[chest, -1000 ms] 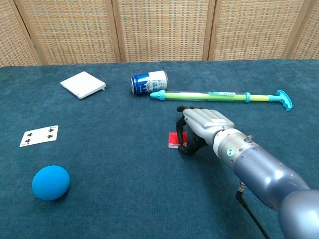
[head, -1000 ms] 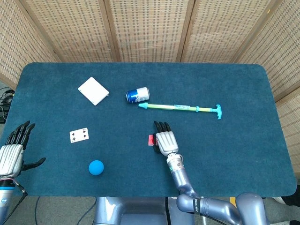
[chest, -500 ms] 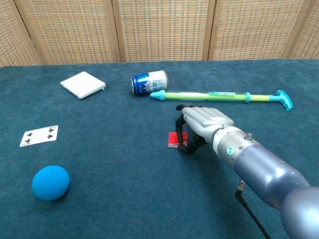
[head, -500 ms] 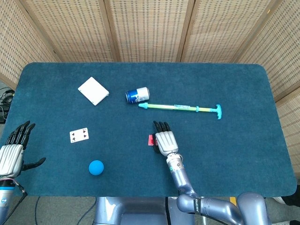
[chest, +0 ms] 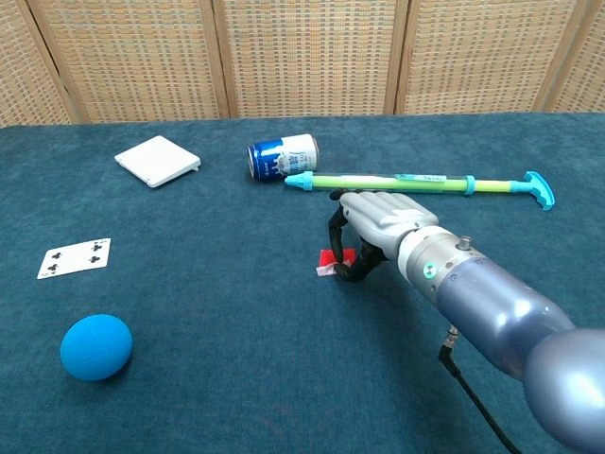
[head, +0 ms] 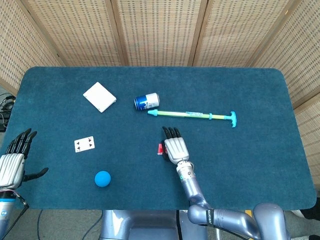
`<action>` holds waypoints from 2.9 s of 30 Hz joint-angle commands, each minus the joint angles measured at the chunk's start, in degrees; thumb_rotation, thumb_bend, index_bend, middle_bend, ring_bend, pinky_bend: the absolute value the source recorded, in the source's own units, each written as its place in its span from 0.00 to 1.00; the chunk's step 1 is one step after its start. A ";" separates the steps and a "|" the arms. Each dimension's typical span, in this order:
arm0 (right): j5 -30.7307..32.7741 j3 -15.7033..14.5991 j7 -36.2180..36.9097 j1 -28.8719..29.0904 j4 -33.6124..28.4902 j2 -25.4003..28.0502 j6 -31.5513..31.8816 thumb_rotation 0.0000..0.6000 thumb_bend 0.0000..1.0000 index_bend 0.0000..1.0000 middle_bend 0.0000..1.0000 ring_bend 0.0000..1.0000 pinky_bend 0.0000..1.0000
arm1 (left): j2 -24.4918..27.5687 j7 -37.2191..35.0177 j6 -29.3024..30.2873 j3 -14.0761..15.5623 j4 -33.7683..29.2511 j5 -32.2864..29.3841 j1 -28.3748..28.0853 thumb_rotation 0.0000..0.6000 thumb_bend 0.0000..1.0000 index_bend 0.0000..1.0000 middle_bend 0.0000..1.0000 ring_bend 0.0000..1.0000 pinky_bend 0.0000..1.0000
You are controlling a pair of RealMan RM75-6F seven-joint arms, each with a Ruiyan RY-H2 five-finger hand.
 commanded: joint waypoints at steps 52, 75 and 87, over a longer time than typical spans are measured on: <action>1.63 4.93 -3.67 0.67 -20.22 18.96 9.68 1.00 0.66 0.64 0.12 0.00 0.00 | 0.25 0.22 1.22 -0.52 -0.45 -0.20 0.28 1.00 0.11 0.00 0.00 0.00 0.09; -7.14 -5.56 14.93 -17.23 -48.86 40.63 16.34 1.00 0.66 0.66 0.12 0.00 0.00 | 0.07 1.58 3.55 0.95 -1.81 3.85 1.12 1.00 0.11 0.00 0.00 0.00 0.09; -15.73 -10.23 34.69 -23.12 -58.03 48.77 10.99 1.00 0.66 0.65 0.11 0.00 0.00 | -0.05 1.90 4.49 1.26 -1.88 5.12 1.45 1.00 0.11 0.00 0.00 0.00 0.09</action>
